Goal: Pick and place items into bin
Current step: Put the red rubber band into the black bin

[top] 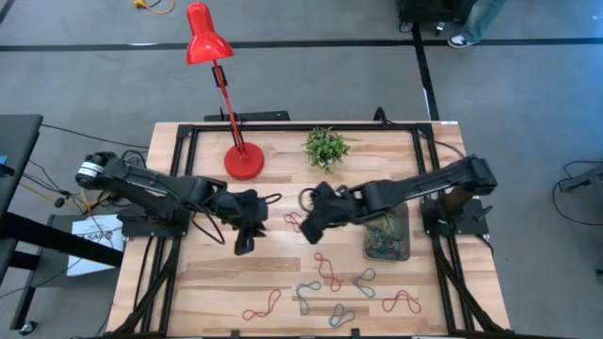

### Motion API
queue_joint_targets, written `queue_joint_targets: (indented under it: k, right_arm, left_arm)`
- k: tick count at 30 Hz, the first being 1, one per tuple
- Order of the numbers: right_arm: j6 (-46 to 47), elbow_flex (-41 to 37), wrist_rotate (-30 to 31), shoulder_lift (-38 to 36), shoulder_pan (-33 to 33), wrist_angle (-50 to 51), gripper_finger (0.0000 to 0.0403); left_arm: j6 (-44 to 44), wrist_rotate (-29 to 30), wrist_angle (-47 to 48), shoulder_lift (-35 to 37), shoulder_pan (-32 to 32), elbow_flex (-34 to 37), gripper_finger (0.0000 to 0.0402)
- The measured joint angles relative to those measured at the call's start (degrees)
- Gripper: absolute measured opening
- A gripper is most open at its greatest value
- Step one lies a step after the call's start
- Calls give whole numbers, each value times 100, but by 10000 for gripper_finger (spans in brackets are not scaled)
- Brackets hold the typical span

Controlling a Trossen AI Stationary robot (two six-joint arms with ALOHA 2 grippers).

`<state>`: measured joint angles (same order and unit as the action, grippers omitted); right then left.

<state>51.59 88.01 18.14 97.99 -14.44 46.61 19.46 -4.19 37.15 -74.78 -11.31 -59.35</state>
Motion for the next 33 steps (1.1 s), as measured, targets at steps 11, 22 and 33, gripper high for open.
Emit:
queue_joint_targets:
  k: [11, 22, 33]
  right_arm:
    - [-209, -20, -831, 1614, 510, -1002, 107]
    - [-358, -3, -761, 2241, 725, -1411, 107]
    - [-399, -3, -757, 2510, 777, -1648, 107]
  left_arm:
    - [1062, 621, 267, 657, 107, 0, 85]
    - [1439, 2136, 602, 2091, 120, -2, 85]
    - [1414, 2862, 657, 2605, 133, -2, 85]
